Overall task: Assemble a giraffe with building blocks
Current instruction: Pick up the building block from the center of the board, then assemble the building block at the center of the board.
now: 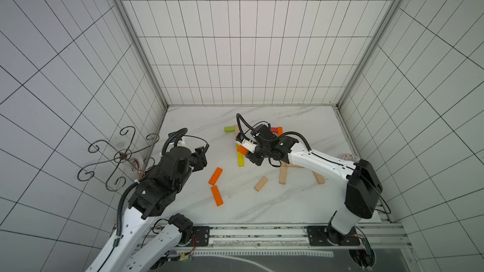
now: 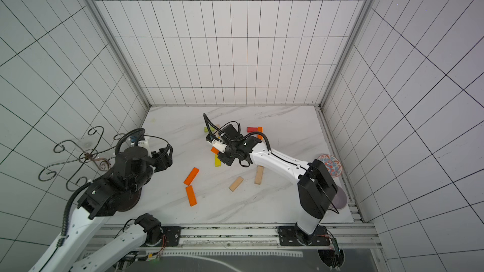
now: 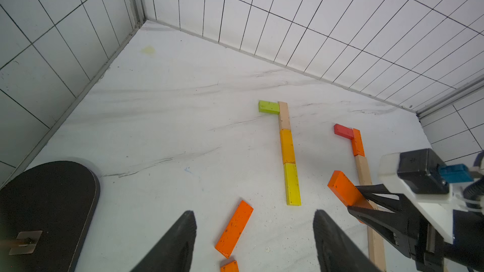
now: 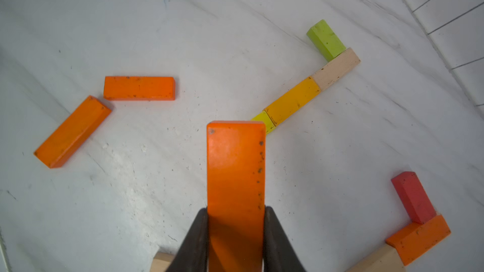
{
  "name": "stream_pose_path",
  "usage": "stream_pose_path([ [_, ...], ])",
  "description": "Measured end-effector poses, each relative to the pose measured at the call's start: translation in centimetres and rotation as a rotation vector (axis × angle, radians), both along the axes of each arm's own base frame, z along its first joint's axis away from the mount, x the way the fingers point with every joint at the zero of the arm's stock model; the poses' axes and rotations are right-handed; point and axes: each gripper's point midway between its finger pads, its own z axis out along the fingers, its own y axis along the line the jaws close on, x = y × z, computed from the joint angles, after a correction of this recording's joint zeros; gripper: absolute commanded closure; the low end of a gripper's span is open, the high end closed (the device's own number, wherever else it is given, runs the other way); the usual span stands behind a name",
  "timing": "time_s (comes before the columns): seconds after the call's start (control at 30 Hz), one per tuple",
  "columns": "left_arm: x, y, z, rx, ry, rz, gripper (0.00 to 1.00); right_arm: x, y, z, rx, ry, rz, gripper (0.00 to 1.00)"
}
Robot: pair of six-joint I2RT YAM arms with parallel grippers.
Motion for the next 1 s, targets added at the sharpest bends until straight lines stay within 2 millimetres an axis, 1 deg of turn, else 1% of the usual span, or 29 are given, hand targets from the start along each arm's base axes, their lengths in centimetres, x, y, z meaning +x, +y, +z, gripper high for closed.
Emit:
stream_pose_path([
  [0.13,0.6,-0.6,-0.9,-0.007,0.025,-0.006,0.29,0.2,-1.5,-1.6,-0.078,-0.029,0.127,1.00],
  [0.23,1.1,-1.2,-1.7,-0.008,0.054,-0.015,0.29,1.1,-2.4,-2.8,-0.116,-0.035,0.175,1.00],
  [0.43,2.0,-2.0,-2.7,-0.006,0.086,-0.026,0.29,2.0,-3.9,-7.8,-0.227,0.022,0.233,1.00],
  [0.5,2.1,-2.1,-2.8,-0.004,0.089,-0.026,0.29,2.0,-4.3,-8.9,-0.255,0.039,0.250,1.00],
  [0.67,2.5,-2.3,-3.1,-0.003,0.097,-0.028,0.29,1.8,-4.6,-11.0,-0.300,0.064,0.287,1.00],
  [0.8,2.7,-2.5,-3.4,-0.002,0.109,-0.032,0.29,1.6,-4.9,-13.0,-0.338,0.090,0.306,1.00],
  [0.9,2.7,-2.6,-3.4,-0.002,0.110,-0.033,0.29,2.0,-4.8,-13.0,-0.343,0.071,0.315,0.99],
  [1.0,2.8,-2.6,-3.4,-0.002,0.110,-0.033,0.29,2.1,-4.7,-13.0,-0.346,0.060,0.325,0.95],
])
